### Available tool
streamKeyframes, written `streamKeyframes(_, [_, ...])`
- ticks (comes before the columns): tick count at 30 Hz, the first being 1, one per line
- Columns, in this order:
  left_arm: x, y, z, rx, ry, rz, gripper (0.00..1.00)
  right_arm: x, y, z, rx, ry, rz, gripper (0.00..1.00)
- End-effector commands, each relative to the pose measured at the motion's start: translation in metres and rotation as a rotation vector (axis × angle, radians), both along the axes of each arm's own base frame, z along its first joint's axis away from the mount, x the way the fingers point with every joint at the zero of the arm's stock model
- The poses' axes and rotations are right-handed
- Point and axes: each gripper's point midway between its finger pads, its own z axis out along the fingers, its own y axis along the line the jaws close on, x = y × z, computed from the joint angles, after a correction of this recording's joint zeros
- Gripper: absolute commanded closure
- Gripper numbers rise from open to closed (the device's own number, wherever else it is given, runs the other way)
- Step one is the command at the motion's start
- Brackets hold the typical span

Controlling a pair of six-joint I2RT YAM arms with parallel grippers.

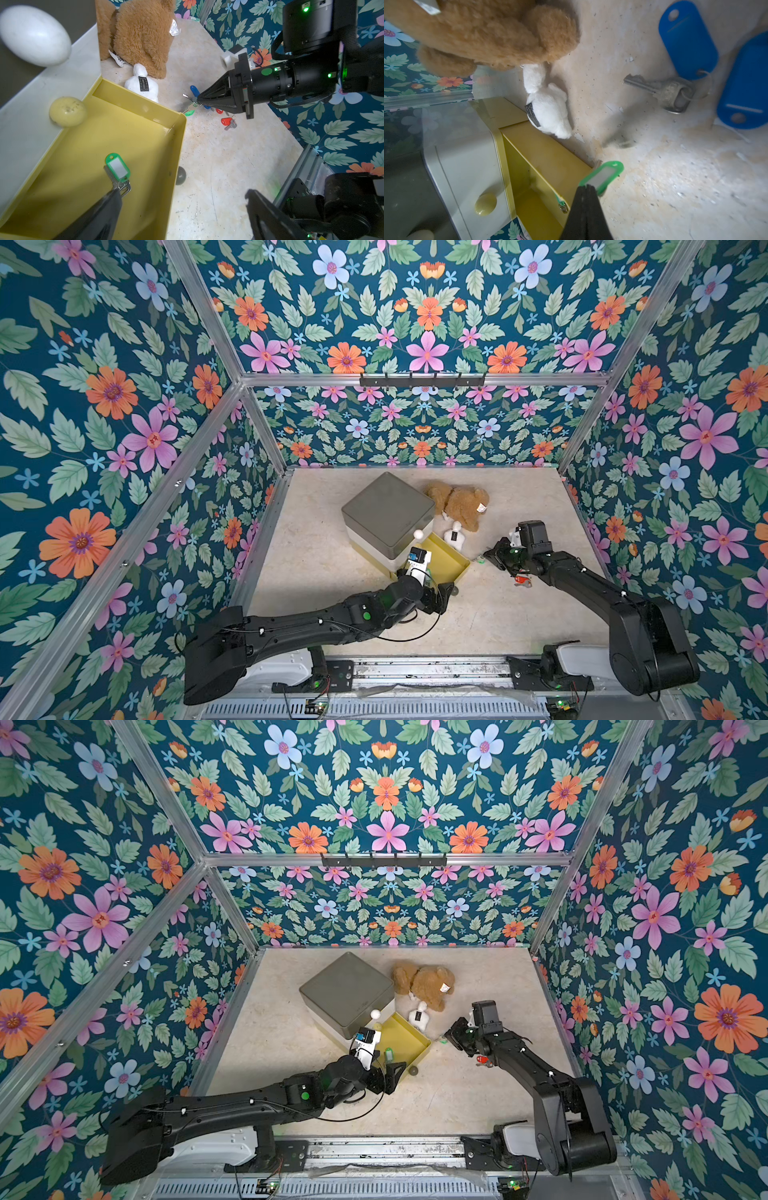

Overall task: Take the keys out of the drawer
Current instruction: Place the key at the center of the board.

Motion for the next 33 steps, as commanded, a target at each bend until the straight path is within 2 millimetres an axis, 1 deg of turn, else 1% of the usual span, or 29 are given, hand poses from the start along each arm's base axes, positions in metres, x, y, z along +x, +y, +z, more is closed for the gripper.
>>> streamKeyframes(1, [0.003,-0.004,0.01,-0.025,-0.023,0.003,0.01,0.007,0.005,0.002,0.028,-0.019,0.005,1.0])
streamKeyframes(5, [0.003,-0.004,0.01,-0.014,-0.026,0.001,0.01,0.01,0.009,-0.001,0.047,-0.011,0.005,1.0])
streamKeyframes(11, [0.003,-0.003,0.009,-0.004,-0.033,-0.001,0.01,0.017,0.013,0.004,0.074,-0.025,-0.005,1.0])
streamKeyframes(14, [0.004,-0.003,0.009,0.0,-0.038,-0.001,0.01,0.018,0.013,0.003,0.082,-0.025,-0.015,1.0])
streamKeyframes(21, [0.001,-0.001,0.004,0.005,-0.021,-0.006,0.01,0.014,0.011,-0.007,0.073,0.0,-0.019,1.0])
streamKeyframes(25, [0.002,0.002,0.007,0.0,-0.027,0.003,0.01,0.011,0.004,-0.011,0.053,0.003,-0.04,1.0])
streamKeyframes(27, [0.002,0.002,0.007,0.001,-0.026,0.003,0.01,0.009,0.0,-0.013,0.043,0.006,-0.05,1.0])
streamKeyframes(33, [0.002,0.003,0.003,-0.003,-0.017,0.009,0.01,0.001,-0.004,-0.021,0.026,0.024,-0.049,1.0])
